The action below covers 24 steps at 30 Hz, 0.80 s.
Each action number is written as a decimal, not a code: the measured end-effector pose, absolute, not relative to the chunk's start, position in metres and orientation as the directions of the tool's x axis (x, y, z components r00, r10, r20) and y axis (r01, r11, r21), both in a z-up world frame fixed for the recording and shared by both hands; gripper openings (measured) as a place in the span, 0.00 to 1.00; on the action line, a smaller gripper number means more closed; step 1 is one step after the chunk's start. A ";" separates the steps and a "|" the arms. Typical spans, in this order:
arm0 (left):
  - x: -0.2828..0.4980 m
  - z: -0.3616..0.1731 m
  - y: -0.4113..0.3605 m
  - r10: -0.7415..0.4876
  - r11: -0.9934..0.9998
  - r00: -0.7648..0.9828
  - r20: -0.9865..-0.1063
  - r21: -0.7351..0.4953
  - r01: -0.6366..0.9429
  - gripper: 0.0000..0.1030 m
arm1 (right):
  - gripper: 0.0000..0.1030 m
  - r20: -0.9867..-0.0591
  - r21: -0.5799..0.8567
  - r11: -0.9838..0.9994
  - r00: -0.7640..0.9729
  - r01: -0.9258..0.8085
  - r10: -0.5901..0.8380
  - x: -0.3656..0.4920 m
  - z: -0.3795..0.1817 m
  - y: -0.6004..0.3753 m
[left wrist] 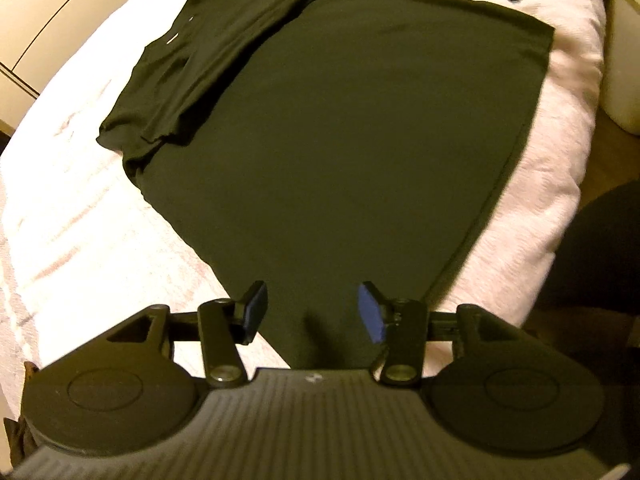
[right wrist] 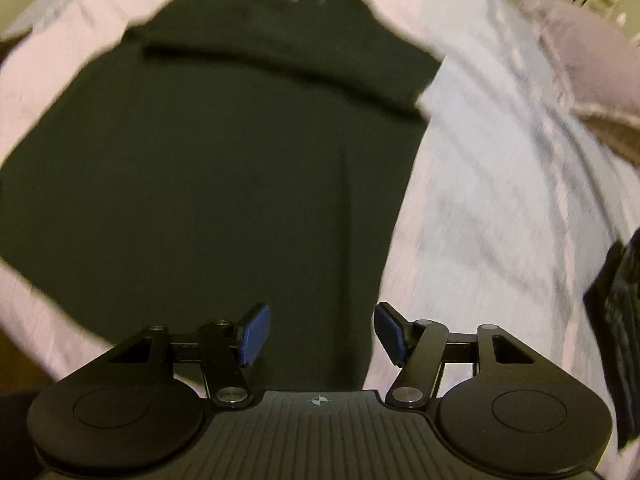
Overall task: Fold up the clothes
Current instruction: 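Grasp the sweater side again with the left gripper, smooth it, release, then grasp the hem end of the dark green sweater with both grippers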
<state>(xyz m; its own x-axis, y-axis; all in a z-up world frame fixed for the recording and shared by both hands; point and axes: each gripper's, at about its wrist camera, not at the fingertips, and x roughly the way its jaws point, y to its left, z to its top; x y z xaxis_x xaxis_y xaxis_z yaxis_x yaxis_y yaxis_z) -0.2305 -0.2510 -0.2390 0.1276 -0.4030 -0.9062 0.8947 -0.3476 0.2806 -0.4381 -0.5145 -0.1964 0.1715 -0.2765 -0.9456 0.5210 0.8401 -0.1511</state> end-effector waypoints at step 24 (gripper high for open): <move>-0.277 -0.247 -0.222 -0.353 -0.289 0.168 -0.920 0.278 0.916 0.45 | 0.60 -0.969 -0.115 0.901 0.154 0.419 -0.196 -0.462 -0.205 -0.487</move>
